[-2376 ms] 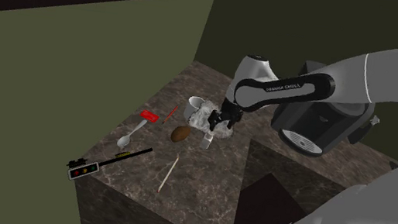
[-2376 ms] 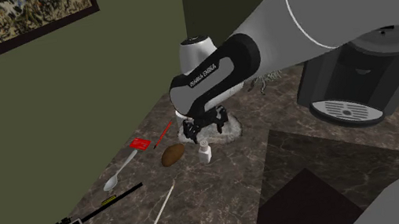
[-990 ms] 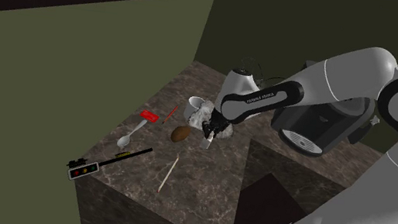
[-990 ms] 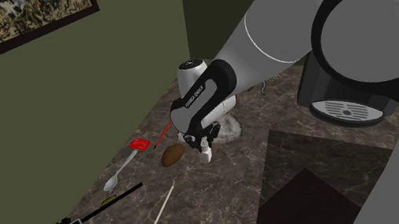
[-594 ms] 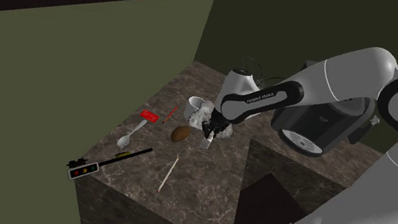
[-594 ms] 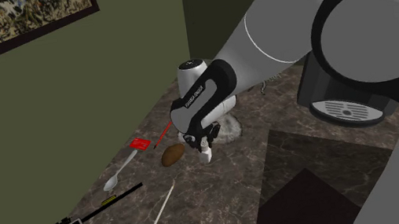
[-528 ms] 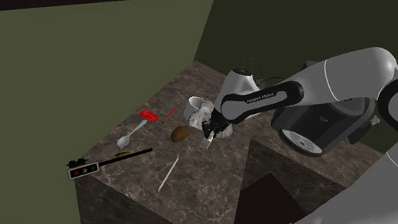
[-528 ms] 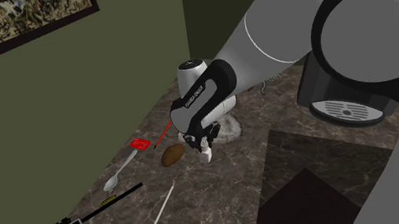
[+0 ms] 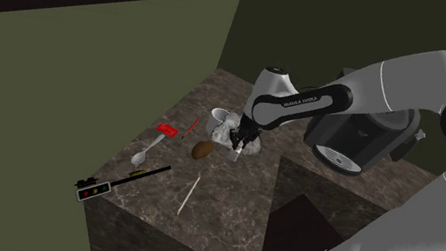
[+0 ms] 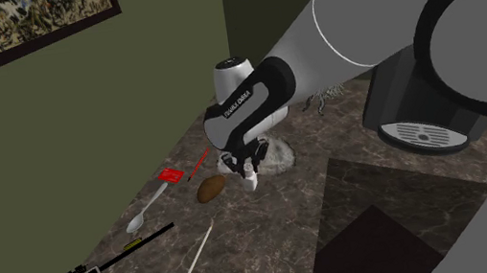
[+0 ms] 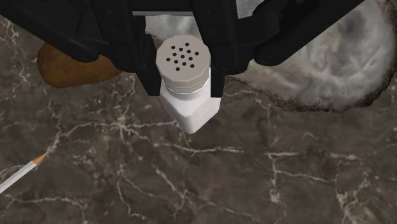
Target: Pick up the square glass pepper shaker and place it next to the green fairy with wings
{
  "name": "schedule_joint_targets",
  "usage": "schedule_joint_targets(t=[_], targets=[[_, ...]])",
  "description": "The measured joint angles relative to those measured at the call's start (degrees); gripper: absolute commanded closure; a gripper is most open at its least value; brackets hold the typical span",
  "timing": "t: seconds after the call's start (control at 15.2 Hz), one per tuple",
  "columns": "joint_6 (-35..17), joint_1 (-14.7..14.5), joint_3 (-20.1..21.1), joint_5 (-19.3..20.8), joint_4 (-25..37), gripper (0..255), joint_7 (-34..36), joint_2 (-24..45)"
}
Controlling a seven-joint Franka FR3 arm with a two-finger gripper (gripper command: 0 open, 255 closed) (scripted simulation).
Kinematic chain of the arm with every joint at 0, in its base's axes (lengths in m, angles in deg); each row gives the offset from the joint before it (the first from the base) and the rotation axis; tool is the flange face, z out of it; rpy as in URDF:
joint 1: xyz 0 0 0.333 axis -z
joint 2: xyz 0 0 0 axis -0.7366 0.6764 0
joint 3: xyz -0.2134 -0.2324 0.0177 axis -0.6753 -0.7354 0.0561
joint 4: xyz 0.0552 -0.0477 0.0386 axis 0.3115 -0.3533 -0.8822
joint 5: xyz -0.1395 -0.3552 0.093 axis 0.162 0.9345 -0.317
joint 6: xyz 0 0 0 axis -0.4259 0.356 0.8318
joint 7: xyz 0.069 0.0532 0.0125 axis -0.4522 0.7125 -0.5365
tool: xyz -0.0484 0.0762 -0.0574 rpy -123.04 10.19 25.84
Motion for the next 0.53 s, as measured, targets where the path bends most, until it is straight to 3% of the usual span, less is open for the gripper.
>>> schedule_joint_targets(t=[0.53], targets=[[6.31, 0.07, 0.00, -0.51, 2.28, 255, -0.57, -4.05]])
